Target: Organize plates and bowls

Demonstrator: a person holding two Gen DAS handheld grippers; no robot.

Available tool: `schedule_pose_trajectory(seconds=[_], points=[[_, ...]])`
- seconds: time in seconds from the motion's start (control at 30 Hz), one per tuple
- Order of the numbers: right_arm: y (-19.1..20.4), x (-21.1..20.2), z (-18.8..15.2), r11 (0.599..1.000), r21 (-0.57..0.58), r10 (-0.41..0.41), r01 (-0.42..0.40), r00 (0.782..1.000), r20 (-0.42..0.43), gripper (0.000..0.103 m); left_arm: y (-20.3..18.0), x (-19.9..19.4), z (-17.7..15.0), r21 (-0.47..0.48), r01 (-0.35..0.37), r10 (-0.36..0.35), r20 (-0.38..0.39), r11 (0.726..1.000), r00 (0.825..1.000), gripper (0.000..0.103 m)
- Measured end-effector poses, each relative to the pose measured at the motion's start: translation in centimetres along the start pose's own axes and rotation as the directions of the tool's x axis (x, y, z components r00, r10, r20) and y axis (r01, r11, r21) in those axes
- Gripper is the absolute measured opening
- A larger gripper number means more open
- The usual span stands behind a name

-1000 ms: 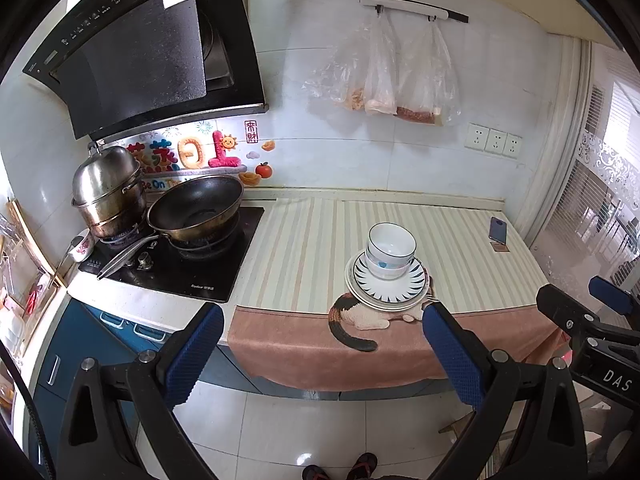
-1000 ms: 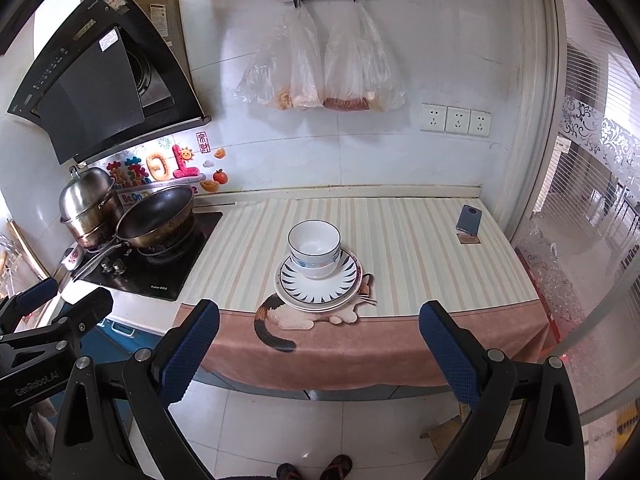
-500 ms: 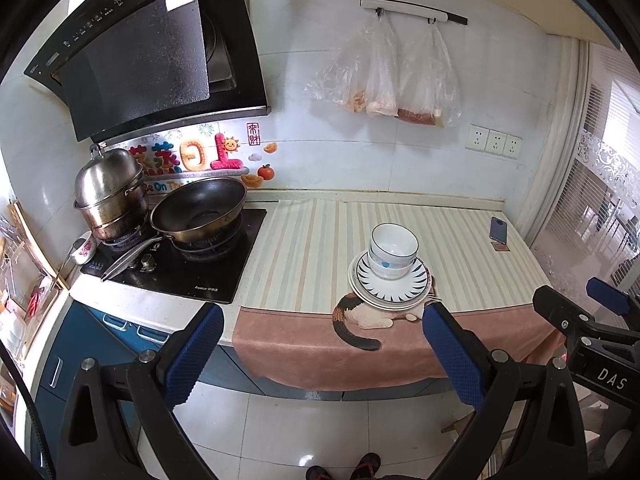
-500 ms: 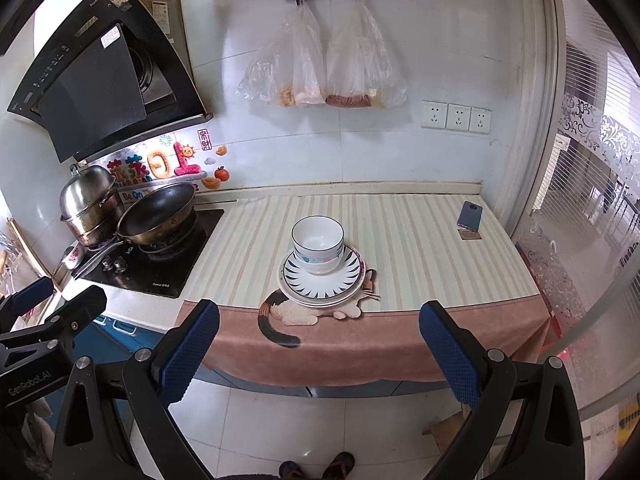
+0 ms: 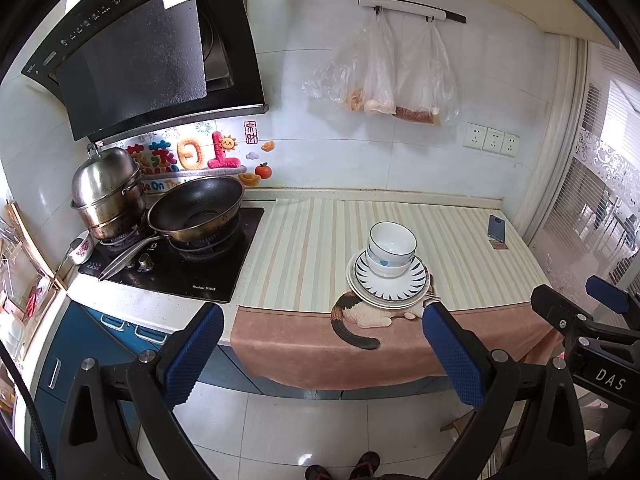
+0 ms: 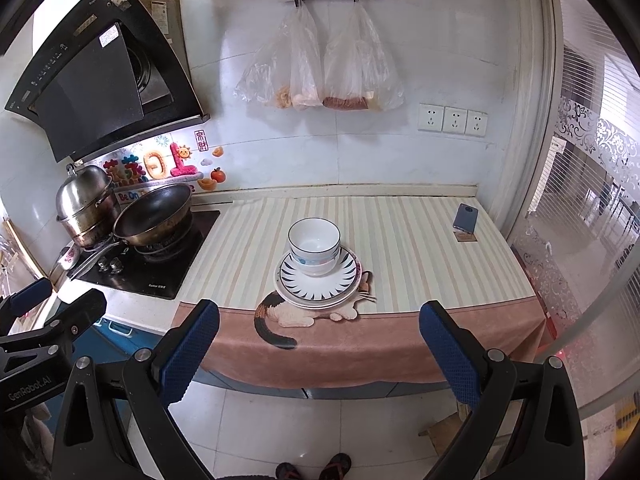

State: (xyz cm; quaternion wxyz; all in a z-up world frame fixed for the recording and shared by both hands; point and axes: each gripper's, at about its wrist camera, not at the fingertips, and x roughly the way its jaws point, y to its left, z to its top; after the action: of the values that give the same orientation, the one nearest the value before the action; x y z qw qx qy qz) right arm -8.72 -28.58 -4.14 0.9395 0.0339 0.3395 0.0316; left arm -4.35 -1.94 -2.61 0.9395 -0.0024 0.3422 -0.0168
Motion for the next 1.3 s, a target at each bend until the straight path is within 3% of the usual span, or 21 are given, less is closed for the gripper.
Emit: schedule_pose_trajectory(seconds=[1.3], points=[[-0.66, 0.39, 0.12, 1.000, -0.002, -0.004, 0.004, 1.000, -0.005, 0.102, -0.05, 0.36, -0.53, -0.004, -0.014, 0.014, -0.012, 1.000, 1.000, 0.102]])
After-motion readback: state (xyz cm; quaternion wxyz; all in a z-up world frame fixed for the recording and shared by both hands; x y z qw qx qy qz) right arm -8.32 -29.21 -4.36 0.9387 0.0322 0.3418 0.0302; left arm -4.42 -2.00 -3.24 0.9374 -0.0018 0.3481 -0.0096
